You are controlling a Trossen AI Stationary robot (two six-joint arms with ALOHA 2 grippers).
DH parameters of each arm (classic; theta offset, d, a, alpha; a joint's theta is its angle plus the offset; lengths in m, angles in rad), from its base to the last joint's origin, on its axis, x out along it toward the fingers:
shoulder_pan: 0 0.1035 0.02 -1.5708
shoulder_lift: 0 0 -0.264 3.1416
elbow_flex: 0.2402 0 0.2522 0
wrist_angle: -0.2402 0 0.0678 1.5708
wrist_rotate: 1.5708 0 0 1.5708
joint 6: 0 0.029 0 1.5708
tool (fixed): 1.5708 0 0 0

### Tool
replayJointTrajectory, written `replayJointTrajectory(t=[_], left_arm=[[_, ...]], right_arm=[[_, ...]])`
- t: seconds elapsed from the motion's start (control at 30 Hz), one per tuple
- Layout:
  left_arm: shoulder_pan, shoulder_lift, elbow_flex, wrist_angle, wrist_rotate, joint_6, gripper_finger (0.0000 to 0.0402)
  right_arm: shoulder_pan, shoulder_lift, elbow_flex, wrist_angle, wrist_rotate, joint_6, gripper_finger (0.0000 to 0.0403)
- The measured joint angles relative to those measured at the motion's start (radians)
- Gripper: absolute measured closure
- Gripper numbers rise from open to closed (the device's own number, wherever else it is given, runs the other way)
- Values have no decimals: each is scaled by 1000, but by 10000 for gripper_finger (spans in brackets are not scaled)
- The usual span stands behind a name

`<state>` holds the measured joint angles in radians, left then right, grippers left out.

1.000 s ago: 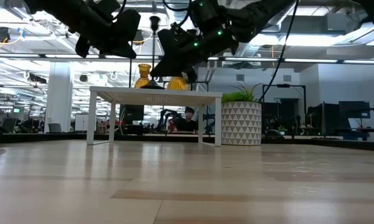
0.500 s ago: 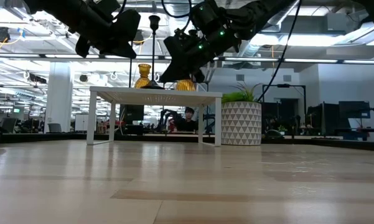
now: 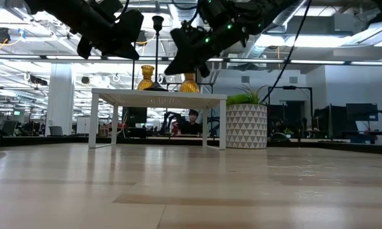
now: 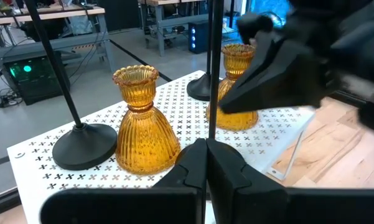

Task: Pick & Place candle stick holders
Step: Adjust the candle holders on the shelf

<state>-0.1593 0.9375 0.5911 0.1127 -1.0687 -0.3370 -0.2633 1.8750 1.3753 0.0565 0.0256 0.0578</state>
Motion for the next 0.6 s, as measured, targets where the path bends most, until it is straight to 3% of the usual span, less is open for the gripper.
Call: replayJointTrajectory(t=[0.6], left_arm=[[3, 0, 0, -10, -5, 23, 396]], right_arm=[[22, -159, -21, -154, -30, -69, 403]])
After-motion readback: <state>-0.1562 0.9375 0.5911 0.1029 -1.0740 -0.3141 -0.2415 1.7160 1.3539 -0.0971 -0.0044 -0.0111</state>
